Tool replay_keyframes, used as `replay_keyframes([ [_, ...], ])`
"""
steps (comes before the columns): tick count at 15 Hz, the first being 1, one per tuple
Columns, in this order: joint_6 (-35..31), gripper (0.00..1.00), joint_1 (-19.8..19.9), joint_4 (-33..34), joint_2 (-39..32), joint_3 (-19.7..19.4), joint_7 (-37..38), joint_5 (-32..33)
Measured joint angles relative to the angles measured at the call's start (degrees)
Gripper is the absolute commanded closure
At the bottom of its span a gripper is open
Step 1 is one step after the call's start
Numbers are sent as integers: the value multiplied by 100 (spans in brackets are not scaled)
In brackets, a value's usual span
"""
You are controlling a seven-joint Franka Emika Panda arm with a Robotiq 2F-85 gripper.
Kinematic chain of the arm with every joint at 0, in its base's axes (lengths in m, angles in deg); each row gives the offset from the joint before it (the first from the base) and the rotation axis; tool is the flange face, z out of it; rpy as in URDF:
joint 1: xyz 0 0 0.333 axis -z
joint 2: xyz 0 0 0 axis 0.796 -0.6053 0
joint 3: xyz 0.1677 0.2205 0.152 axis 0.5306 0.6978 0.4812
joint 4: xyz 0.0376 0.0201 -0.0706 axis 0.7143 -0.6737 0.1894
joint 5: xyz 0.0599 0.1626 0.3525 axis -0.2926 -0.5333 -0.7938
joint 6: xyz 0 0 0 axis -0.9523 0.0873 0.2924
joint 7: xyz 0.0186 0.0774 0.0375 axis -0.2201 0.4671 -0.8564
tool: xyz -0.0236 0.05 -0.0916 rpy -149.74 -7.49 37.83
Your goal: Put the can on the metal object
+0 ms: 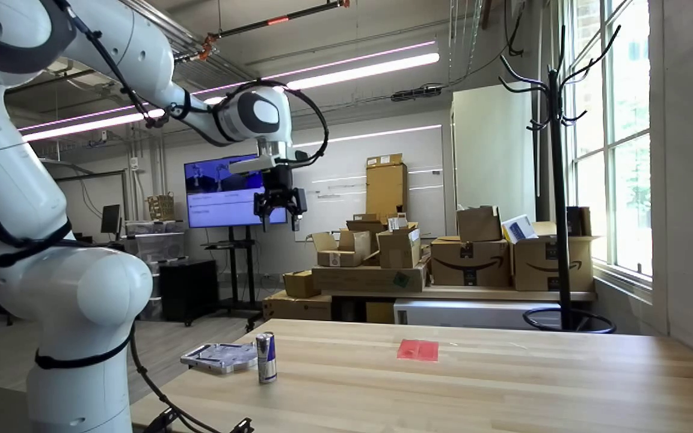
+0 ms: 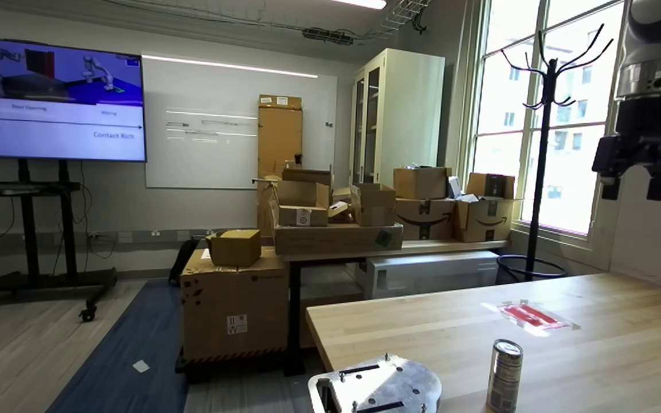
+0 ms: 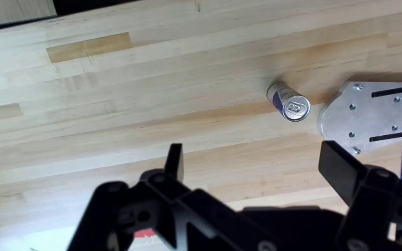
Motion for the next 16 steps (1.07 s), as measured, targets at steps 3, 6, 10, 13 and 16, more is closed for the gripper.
replay_keyframes([
  [3, -505, 0, -55, -175, -413, 99, 8, 0],
  [6, -959, 0, -91, -255, -865, 209, 23, 5],
  [10, -1476, 0, -140, -276, -1439, 367, 78, 69],
  [13, -1815, 0, -172, -271, -1840, 460, 165, 197],
  [16, -2089, 0, -207, -260, -2210, 514, 214, 215],
])
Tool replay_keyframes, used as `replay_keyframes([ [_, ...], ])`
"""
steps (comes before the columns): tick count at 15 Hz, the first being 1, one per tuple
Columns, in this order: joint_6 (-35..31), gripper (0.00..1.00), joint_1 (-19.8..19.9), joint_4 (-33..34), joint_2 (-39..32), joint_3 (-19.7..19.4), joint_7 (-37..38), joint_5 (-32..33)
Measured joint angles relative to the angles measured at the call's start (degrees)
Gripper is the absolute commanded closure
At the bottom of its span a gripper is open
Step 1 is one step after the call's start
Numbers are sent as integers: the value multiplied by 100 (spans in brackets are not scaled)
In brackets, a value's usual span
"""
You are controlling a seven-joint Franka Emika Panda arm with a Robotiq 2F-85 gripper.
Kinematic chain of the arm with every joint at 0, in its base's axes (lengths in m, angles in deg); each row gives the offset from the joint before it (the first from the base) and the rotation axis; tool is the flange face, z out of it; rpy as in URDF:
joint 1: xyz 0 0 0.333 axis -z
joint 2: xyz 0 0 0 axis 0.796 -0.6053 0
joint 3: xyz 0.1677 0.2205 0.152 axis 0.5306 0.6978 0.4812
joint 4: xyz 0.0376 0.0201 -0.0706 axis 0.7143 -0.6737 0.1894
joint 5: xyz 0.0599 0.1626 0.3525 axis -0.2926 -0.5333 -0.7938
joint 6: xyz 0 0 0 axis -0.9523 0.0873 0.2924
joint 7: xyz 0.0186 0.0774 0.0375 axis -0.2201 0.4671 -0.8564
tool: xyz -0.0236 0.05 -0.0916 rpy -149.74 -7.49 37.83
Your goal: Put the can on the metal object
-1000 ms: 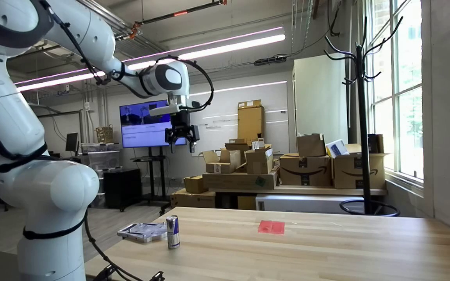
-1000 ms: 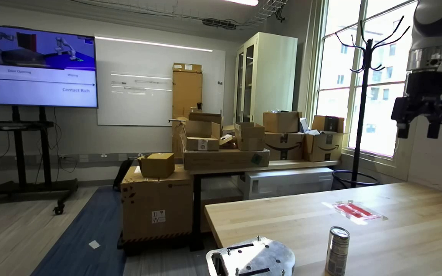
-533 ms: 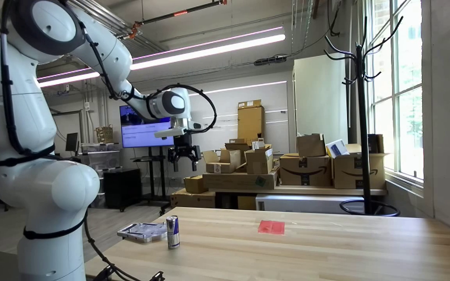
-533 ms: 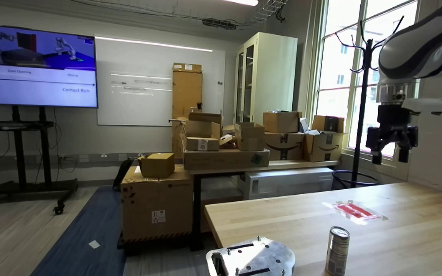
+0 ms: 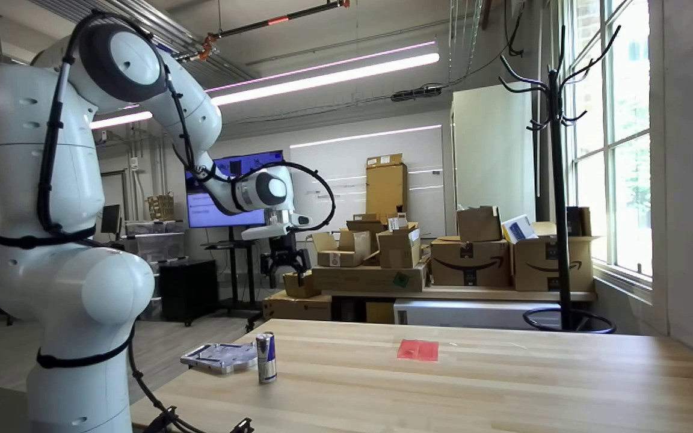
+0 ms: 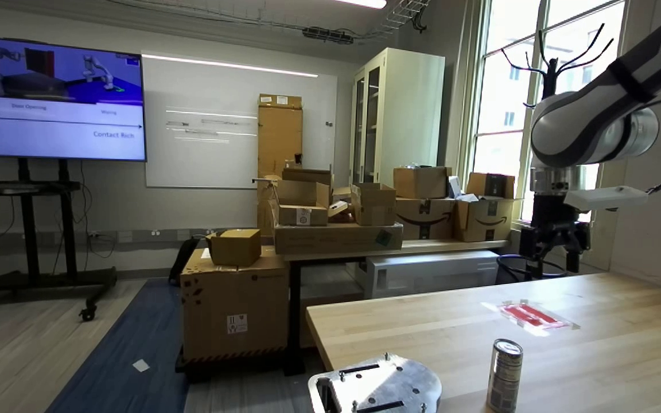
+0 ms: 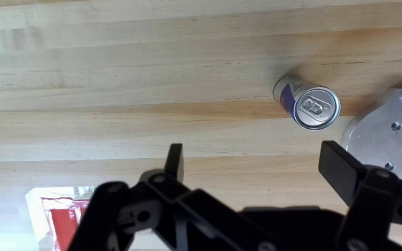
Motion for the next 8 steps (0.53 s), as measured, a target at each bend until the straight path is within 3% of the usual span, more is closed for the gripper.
replay_keyframes([
  [8, -450, 0, -347, -3, -638, 241, 128, 3],
])
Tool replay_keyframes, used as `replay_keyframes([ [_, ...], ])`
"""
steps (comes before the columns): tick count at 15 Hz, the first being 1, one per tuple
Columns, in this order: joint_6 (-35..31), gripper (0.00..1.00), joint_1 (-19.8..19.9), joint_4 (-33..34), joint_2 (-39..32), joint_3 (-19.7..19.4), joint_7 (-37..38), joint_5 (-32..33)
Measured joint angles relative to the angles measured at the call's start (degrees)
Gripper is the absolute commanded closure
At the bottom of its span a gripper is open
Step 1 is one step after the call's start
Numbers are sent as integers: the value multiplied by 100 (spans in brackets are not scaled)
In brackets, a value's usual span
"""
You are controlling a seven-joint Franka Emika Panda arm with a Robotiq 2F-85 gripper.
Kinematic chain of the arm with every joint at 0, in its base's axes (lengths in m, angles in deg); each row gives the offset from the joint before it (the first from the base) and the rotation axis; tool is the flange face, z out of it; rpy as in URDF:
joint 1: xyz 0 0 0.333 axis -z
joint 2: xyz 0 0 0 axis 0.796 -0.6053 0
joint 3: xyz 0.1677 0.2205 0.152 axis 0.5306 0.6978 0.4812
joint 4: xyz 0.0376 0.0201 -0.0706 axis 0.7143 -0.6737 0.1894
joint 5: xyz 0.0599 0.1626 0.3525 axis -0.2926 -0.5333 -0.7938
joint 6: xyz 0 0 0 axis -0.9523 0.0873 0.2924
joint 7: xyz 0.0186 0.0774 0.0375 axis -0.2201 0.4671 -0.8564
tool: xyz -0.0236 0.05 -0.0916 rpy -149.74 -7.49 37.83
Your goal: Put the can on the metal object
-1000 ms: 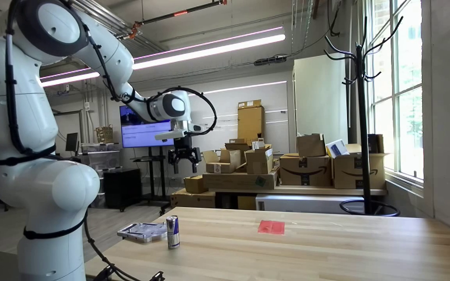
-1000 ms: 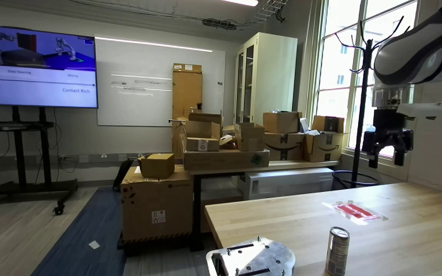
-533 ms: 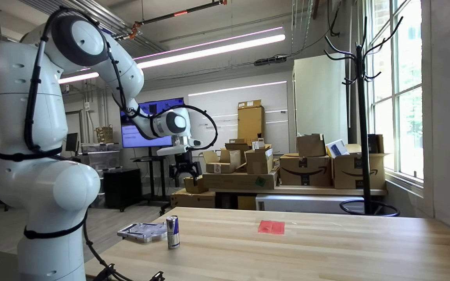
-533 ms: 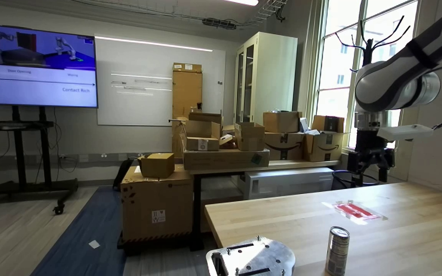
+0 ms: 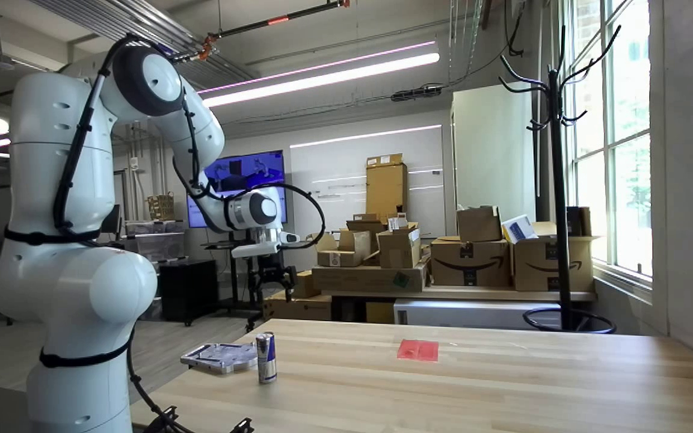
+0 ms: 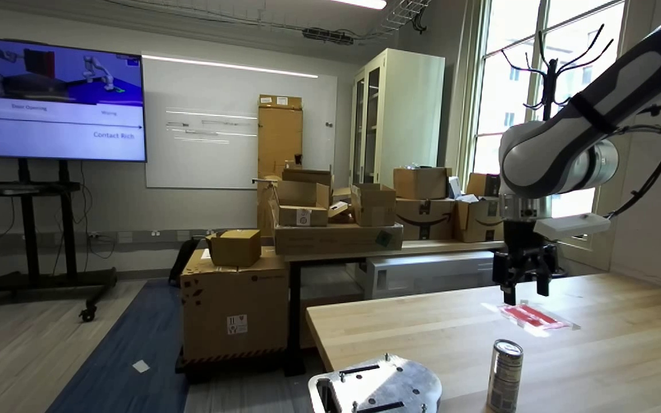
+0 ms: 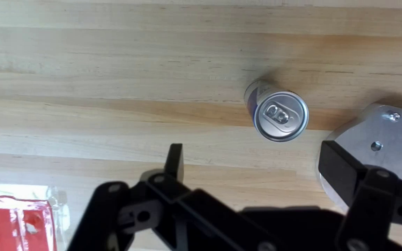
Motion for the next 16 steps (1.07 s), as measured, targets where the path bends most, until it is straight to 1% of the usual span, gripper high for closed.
replay_keyframes([
  [7, -135, 0, -252, -247, -129, 180, 0, -1],
  [16, -500, 0, -262, -181, -888, 169, 0, -1],
])
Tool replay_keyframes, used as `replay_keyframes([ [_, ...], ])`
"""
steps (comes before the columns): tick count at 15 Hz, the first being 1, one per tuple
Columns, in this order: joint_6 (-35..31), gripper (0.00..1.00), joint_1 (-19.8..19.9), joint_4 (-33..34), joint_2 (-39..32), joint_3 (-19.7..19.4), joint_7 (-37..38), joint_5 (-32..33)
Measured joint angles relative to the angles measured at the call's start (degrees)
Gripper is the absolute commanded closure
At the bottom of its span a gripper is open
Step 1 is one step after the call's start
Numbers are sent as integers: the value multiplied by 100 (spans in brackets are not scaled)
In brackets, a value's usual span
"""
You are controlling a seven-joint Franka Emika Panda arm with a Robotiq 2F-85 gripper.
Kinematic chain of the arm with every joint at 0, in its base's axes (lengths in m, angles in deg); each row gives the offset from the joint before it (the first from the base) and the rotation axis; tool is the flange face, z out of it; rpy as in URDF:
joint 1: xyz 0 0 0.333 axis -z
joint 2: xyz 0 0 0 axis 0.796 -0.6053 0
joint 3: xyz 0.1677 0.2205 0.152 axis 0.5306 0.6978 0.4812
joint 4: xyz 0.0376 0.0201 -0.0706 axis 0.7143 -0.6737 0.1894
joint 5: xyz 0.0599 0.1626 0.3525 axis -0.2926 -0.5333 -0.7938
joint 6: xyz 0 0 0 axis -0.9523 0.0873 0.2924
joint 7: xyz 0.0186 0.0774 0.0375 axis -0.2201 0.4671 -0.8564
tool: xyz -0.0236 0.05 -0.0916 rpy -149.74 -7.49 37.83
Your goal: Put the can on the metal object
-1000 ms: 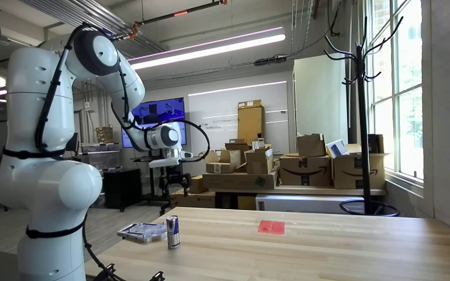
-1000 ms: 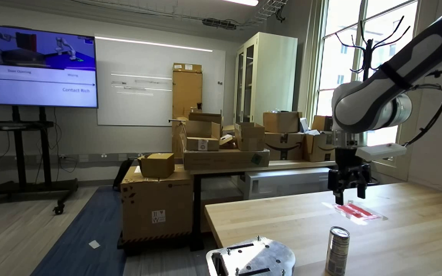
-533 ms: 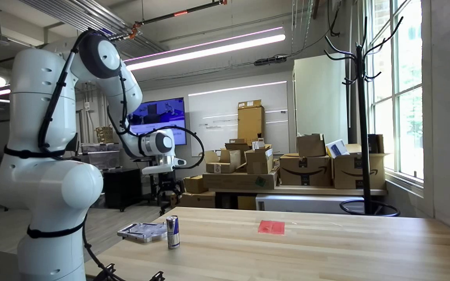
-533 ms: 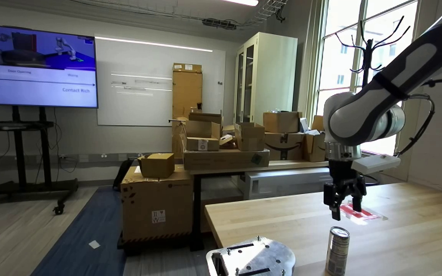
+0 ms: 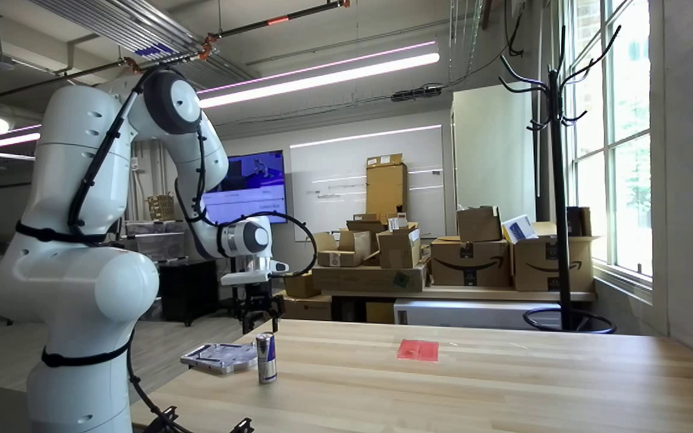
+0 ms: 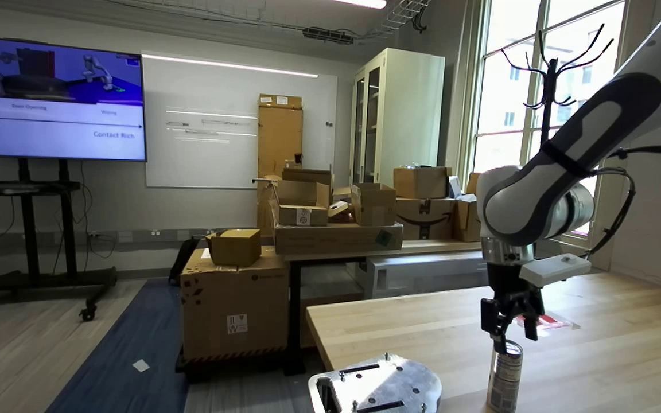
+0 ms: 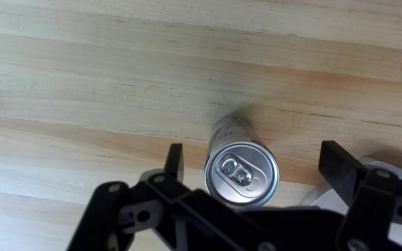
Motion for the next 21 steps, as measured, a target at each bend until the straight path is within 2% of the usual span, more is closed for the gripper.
replay_keyframes([
  [10, -34, 0, 52, 514, -673, -53, 0, -31],
  [20, -32, 0, 115, 700, -917, -103, -12, -86],
  [21, -32, 3, 124, 700, -931, -103, -14, -97],
])
